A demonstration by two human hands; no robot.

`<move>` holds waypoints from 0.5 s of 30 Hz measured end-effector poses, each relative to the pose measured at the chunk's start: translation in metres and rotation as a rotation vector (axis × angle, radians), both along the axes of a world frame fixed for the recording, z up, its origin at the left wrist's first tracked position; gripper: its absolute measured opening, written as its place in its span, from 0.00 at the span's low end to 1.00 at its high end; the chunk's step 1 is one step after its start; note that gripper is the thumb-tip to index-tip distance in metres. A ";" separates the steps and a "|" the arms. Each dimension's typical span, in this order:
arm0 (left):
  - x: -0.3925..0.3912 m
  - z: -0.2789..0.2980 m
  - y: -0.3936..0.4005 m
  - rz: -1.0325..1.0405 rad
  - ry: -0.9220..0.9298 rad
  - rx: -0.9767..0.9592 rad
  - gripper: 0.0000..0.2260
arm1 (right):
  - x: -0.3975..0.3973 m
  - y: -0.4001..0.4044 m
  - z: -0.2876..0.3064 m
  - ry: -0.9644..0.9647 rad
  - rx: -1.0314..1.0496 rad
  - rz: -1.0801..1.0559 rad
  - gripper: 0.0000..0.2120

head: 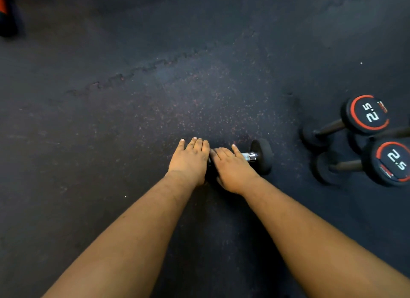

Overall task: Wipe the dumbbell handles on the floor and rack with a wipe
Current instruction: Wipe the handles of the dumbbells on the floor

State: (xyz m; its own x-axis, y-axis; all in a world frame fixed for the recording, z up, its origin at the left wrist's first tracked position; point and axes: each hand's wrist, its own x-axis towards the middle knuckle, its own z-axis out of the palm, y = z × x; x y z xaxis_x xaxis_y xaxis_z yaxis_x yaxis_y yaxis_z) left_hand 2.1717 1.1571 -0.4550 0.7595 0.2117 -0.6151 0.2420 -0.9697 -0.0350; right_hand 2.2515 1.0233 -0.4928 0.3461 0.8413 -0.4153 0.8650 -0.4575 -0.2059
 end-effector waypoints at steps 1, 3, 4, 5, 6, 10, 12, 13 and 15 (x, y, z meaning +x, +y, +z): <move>0.000 0.000 -0.002 0.003 -0.013 -0.002 0.45 | -0.001 -0.004 0.002 -0.028 -0.023 0.021 0.40; -0.002 -0.001 -0.006 0.008 -0.025 -0.010 0.46 | -0.003 -0.022 0.003 -0.155 -0.034 -0.008 0.38; -0.003 -0.002 -0.008 0.013 -0.026 -0.017 0.47 | -0.003 -0.031 0.001 -0.229 -0.011 -0.064 0.34; -0.005 -0.003 -0.009 0.018 -0.022 -0.023 0.49 | -0.006 -0.040 -0.001 -0.284 0.008 -0.136 0.31; -0.006 -0.004 -0.009 0.017 -0.016 -0.029 0.51 | -0.010 -0.044 -0.003 -0.316 0.017 -0.202 0.29; -0.011 -0.007 -0.009 0.009 -0.052 -0.030 0.46 | -0.041 -0.028 -0.016 -0.249 0.096 -0.180 0.36; -0.013 -0.007 -0.009 0.018 -0.055 -0.042 0.46 | -0.042 -0.028 -0.017 -0.266 0.109 -0.112 0.37; -0.013 -0.008 -0.010 0.020 -0.054 -0.042 0.47 | -0.037 -0.033 -0.015 -0.294 0.084 -0.150 0.36; -0.015 -0.009 -0.010 0.026 -0.058 -0.046 0.50 | -0.031 -0.044 -0.013 -0.337 0.045 -0.314 0.34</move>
State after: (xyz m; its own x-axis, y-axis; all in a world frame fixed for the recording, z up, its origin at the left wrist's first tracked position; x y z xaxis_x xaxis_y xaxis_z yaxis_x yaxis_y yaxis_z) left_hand 2.1570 1.1468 -0.4638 0.7887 0.2042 -0.5799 0.2675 -0.9633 0.0245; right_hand 2.2208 0.9792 -0.5061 0.6963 0.6888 -0.2016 0.7082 -0.7050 0.0374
